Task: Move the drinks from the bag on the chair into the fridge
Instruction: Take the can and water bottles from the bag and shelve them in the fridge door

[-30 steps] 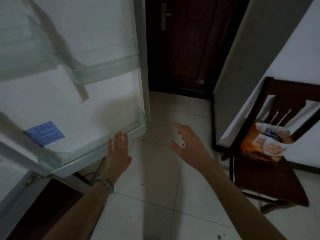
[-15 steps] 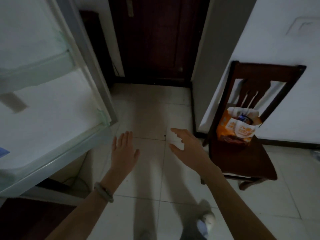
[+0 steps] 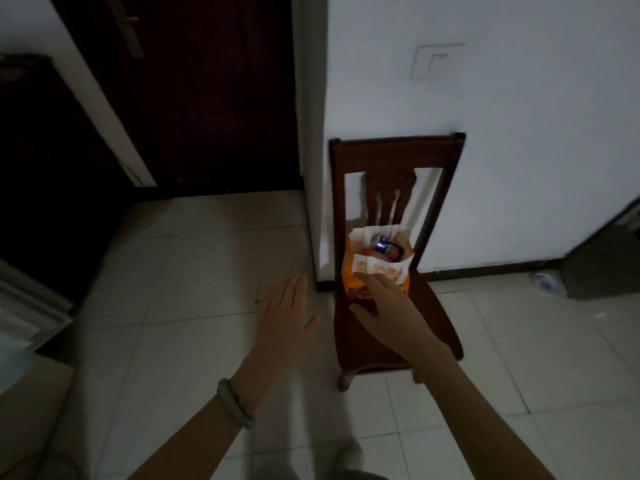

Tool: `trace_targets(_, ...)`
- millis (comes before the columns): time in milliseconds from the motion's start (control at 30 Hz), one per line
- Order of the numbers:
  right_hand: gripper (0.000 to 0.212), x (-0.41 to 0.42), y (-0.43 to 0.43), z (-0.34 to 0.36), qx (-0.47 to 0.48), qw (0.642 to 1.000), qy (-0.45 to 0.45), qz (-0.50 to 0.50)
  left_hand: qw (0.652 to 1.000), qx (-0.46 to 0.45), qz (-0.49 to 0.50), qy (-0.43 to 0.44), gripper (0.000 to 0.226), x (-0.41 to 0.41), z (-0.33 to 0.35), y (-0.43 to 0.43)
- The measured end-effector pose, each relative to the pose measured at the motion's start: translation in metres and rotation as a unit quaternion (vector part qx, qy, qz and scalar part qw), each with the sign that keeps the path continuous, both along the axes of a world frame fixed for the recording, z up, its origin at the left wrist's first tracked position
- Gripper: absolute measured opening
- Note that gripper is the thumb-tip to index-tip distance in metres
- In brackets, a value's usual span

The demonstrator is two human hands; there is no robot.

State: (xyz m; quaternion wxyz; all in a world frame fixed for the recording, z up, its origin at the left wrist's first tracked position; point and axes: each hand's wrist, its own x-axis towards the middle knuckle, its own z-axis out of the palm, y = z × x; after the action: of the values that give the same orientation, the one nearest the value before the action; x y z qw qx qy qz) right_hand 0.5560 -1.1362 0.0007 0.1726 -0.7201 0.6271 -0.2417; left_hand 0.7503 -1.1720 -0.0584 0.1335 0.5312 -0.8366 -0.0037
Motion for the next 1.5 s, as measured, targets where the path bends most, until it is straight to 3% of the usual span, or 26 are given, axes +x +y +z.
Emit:
trace_targets(367, 0.049, -0.108, -0.069, -0.053, 0.043, 0.992, -0.022, -0.112, 0.996, 0.062, -0.067, -0.017, 0.067, -0.096, -0.026, -0.093)
trace_targets(733, 0.049, -0.165, -0.211, -0.123, 0.097, 0.973, 0.0, -0.207, 0.97, 0.162, -0.178, -0.021, 0.061, -0.17, -0.092, -0.292)
trace_targets(933, 0.04, -0.189, -0.282, -0.167, 0.145, 0.965, -0.006, -0.218, 0.95, 0.216, -0.218, -0.061, 0.051, -0.208, -0.141, -0.359)
trace_targets(1200, 0.036, -0.213, -0.337, -0.234, 0.213, 0.961, -0.009, -0.178, 0.945, 0.256, -0.199, -0.051, 0.038, -0.234, -0.208, -0.37)
trace_targets(1400, 0.059, -0.228, -0.376, -0.289, 0.295, 0.948, 0.038, -0.116, 0.947, 0.299, -0.114, -0.009, 0.028, -0.256, -0.253, -0.366)
trace_targets(1500, 0.065, -0.233, -0.389, -0.32, 0.283, 0.954, 0.081, -0.058, 0.943, 0.327, -0.046, -0.049, 0.032, -0.261, -0.275, -0.359)
